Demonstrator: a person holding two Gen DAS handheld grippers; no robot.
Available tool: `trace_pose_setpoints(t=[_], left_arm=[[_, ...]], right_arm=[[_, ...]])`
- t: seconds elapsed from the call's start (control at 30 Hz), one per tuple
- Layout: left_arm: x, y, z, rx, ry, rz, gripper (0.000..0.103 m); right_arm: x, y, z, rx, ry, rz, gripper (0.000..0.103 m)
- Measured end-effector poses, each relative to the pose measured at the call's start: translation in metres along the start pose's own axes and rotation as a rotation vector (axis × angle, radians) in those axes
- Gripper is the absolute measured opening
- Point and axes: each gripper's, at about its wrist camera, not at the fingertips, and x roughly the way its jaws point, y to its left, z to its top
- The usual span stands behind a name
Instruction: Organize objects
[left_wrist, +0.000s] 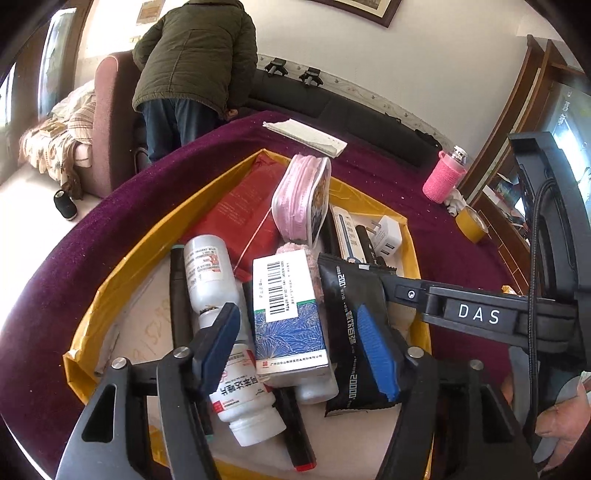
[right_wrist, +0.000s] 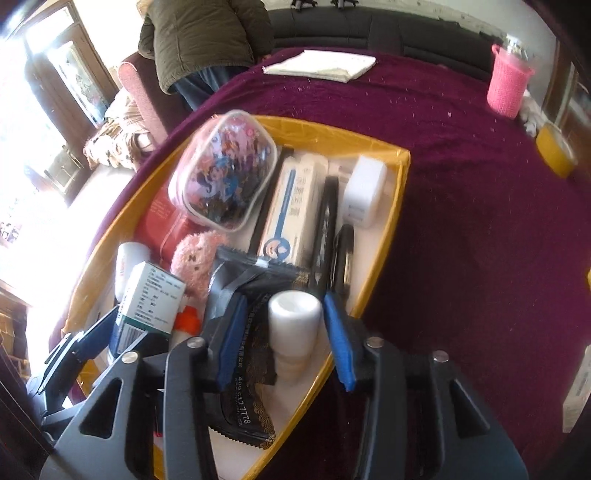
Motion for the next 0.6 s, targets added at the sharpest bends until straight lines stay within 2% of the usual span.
trace_pose_setpoints(t=[0.1, 0.23, 0.37, 0.5, 0.53, 0.57, 0.6], left_arm=[[-0.010, -0.002, 0.001, 0.008, -0.030, 0.028, 0.068], [-0.022, -0.007, -0.001, 0.029, -0.074, 0.093, 0.069], [-0.037, -0.015, -0.004, 0.061, -0.150, 0.197, 0.069], [-0.066, -0.034, -0.009, 0.134, -0.295, 0.378, 0.070], [-0.073, -0.040, -0.011, 0.156, -0.331, 0.411, 0.075], [-0.084, -0.049, -0.014, 0.186, -0.384, 0.431, 0.089], [-0.093, -0.053, -0.017, 0.204, -0.415, 0.421, 0.097]], right_arm=[[-0.009, 0.003, 0.002, -0.002, -0.039, -0.005, 0.048], [-0.027, 0.003, -0.003, 0.008, -0.093, 0.003, 0.051], [-0.043, 0.000, -0.011, 0.034, -0.146, 0.005, 0.057], [-0.057, -0.006, -0.024, 0.064, -0.190, 0.008, 0.057], [-0.061, -0.008, -0.028, 0.070, -0.204, 0.005, 0.057], [-0.064, -0.008, -0.031, 0.074, -0.215, 0.004, 0.057], [-0.068, -0.009, -0.034, 0.079, -0.228, 0.003, 0.057]])
